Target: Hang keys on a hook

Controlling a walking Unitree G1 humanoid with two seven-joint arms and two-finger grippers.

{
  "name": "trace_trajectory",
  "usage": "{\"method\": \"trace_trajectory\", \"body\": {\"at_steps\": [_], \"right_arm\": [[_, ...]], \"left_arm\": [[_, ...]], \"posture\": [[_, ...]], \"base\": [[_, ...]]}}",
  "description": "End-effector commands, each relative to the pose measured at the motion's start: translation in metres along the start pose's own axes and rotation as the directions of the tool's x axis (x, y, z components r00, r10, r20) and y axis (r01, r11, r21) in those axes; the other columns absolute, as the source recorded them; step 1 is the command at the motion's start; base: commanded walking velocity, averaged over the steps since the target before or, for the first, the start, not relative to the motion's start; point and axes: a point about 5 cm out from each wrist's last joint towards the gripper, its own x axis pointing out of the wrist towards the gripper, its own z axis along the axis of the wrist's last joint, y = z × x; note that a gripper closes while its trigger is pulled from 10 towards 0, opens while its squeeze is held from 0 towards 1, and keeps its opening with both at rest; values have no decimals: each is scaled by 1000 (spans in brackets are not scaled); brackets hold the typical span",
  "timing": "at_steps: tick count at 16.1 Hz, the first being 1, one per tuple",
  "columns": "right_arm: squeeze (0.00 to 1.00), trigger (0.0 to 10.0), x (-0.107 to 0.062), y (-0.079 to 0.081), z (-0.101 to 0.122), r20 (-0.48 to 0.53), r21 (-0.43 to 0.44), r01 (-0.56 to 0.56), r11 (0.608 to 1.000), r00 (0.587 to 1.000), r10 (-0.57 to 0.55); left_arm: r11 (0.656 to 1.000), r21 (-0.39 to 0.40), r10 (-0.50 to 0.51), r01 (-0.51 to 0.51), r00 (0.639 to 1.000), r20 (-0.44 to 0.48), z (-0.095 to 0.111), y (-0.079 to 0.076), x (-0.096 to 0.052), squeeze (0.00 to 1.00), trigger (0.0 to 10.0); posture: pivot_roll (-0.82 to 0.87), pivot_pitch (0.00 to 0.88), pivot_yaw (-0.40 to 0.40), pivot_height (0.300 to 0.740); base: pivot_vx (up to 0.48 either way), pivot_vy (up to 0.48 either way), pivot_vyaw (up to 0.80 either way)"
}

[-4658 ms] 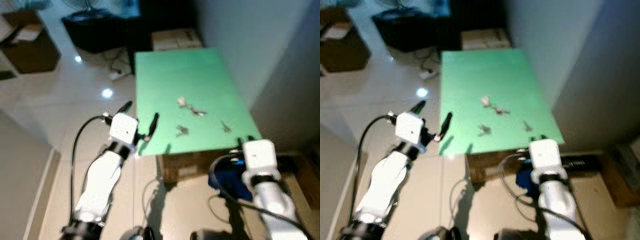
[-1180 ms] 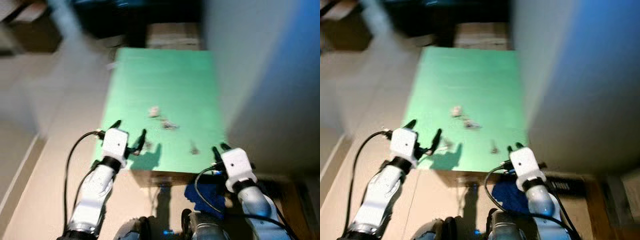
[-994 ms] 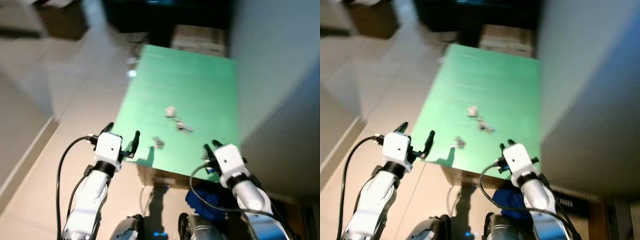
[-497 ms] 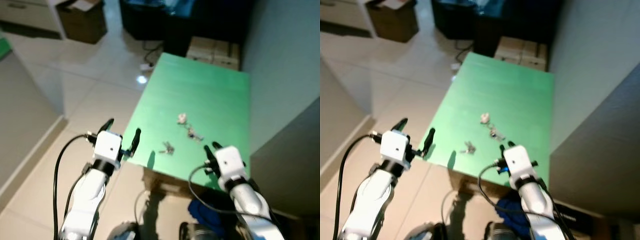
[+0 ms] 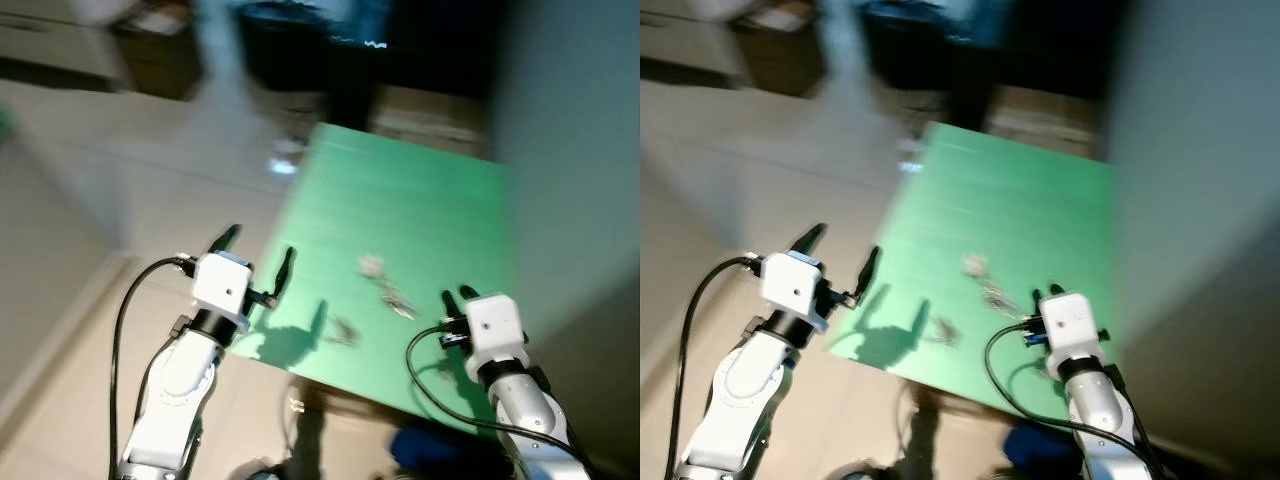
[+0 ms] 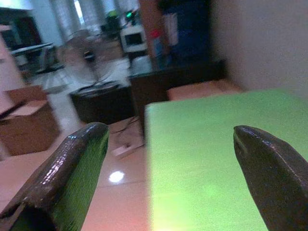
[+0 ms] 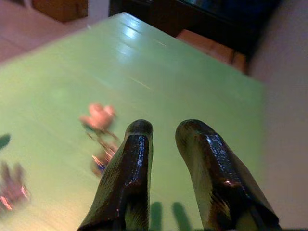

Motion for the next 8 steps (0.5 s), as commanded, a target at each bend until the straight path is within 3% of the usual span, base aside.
{"method": "trace_trajectory", "body": {"at_steps": [1,5,7,8], "right_arm": [[0,10000,-1,3,2,11,42,17,999,1000,-17],[0,10000,-11,5,-6,-26,74,45,996,999,-44],[0,10000,-15,9,-8,-47,83,5,997,999,-1],[0,10000,-16,9,-9,-53,70,-5,998,999,9]], "left_arm": [[1000,18,-17,17,1000,-24,1,9,4,0,10000],[999,-8,-51,50,998,-42,-2,7,11,0,10000],[996,-84,-19,8,992,-123,-24,-2,7,0,10000],[997,-83,-22,11,990,-138,-27,-4,5,0,10000]], "posture": [[-109,131,79,740],[-145,142,118,740],[-186,151,114,740],[-188,151,105,740]], "base": [[0,0,0],[0,0,0],[0,0,0],[0,0,0]]}}
